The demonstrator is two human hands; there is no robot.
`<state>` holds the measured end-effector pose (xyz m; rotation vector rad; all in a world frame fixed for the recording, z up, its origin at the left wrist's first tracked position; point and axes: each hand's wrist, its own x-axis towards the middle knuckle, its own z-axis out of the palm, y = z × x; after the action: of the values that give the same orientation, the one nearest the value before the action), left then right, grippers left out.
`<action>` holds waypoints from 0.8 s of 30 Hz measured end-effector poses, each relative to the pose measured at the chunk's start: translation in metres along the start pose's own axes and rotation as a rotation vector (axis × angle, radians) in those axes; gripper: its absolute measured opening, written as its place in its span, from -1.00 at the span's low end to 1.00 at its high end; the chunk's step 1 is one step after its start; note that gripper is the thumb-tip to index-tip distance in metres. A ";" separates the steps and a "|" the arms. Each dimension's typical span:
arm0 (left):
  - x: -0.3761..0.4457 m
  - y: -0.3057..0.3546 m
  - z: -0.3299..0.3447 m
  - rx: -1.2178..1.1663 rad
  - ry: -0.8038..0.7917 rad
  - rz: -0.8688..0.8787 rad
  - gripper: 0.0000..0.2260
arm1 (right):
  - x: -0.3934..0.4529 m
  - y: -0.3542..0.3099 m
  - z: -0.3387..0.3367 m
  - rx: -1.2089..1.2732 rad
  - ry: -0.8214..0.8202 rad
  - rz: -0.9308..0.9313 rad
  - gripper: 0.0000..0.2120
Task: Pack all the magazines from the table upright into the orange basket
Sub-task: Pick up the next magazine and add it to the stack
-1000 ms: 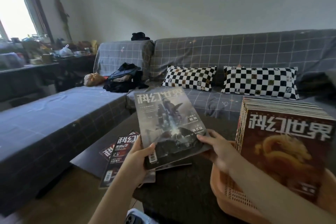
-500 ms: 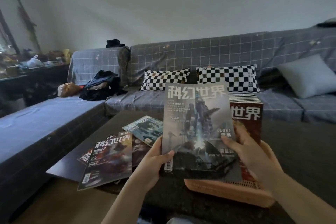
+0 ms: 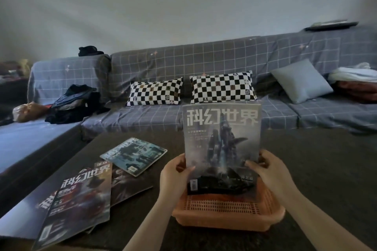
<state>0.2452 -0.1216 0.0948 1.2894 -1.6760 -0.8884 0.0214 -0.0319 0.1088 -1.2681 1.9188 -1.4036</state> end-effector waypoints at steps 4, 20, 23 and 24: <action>0.002 -0.010 0.013 0.111 0.072 -0.083 -0.84 | 0.004 0.024 0.005 -0.177 0.056 0.026 -0.62; 0.017 -0.016 0.034 0.162 0.213 -0.040 -0.84 | 0.017 0.037 0.017 -0.198 0.176 0.019 -0.66; 0.016 -0.013 0.035 0.137 0.192 -0.043 -0.87 | 0.016 0.039 0.017 -0.157 0.182 0.007 -0.73; 0.014 -0.013 0.035 0.133 0.188 -0.044 -0.88 | 0.015 0.039 0.017 -0.158 0.178 0.003 -0.72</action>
<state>0.2164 -0.1365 0.0717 1.4576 -1.5843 -0.6675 0.0113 -0.0509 0.0687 -1.2448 2.1873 -1.4297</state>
